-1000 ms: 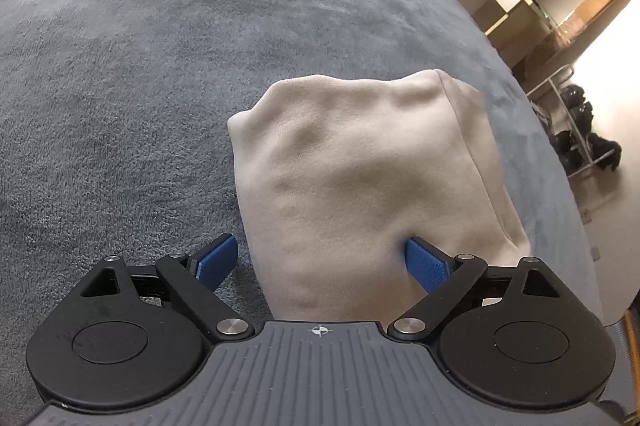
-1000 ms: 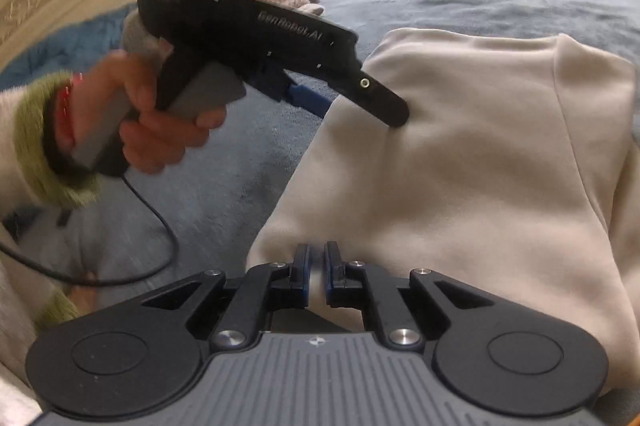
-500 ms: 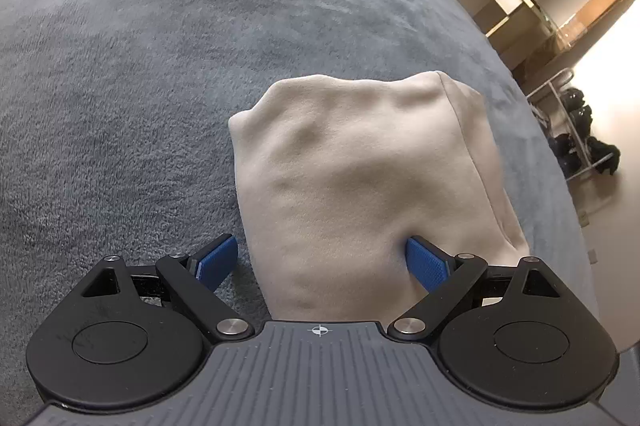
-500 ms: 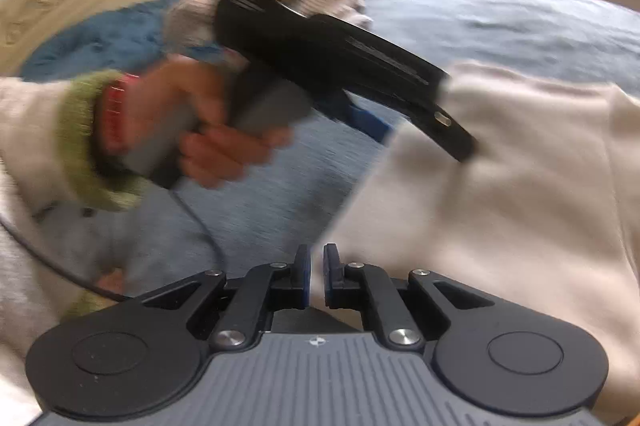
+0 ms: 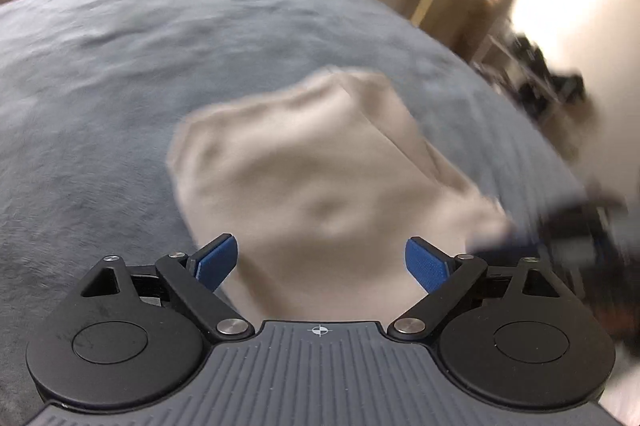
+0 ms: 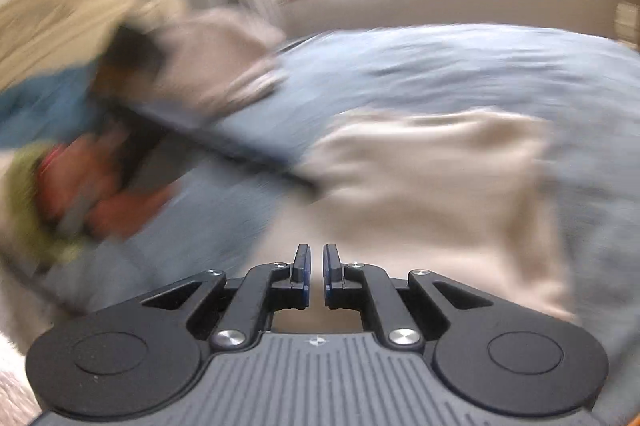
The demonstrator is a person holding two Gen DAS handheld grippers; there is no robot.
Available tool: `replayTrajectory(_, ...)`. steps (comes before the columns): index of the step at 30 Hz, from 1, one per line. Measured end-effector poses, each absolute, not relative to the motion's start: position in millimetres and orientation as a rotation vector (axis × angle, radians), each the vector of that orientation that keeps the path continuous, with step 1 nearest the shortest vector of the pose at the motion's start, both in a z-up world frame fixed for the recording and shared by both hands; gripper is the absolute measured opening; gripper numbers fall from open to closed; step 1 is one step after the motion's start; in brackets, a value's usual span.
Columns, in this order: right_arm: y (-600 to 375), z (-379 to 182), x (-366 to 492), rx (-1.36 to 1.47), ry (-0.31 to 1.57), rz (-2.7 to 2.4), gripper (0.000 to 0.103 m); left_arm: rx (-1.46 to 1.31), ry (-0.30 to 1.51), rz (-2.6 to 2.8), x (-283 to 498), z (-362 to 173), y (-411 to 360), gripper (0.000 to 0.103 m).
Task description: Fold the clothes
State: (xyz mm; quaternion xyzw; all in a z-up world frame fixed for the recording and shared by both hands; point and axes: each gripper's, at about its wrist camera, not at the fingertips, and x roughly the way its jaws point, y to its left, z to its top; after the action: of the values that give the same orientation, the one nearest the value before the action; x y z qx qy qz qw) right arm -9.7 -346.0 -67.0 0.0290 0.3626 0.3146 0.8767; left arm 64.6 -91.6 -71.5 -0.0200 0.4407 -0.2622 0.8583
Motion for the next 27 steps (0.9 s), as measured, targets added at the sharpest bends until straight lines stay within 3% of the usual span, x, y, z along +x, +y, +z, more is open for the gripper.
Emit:
replayTrajectory(4, -376, -96, 4, -0.032, 0.854, 0.443, 0.002, 0.111, 0.906, -0.574, 46, -75, -115, 0.098)
replayTrajectory(9, -367, -71, 0, 0.006, 0.751, 0.486, 0.004, 0.288, 0.881, -0.601, 24, -79, -142, 0.097)
replayTrajectory(13, -352, -76, 16, -0.028, 0.725, 0.517, 0.005, 0.276, 0.911, -0.603, 25, -84, -147, 0.097)
replayTrajectory(16, -344, -99, 45, -0.101, 0.822, 0.413, 0.004, 0.331, 0.897, -0.591, 19, -87, -153, 0.097)
replayTrajectory(23, -327, -60, 73, 0.019, 0.738, 0.484, 0.006, 0.318, 0.900, -0.584, 19, -87, -153, 0.098)
replayTrajectory(27, -313, -75, 109, 0.035, 0.771, 0.478, 0.006, 0.269, 0.907, -0.591, 21, -86, -147, 0.098)
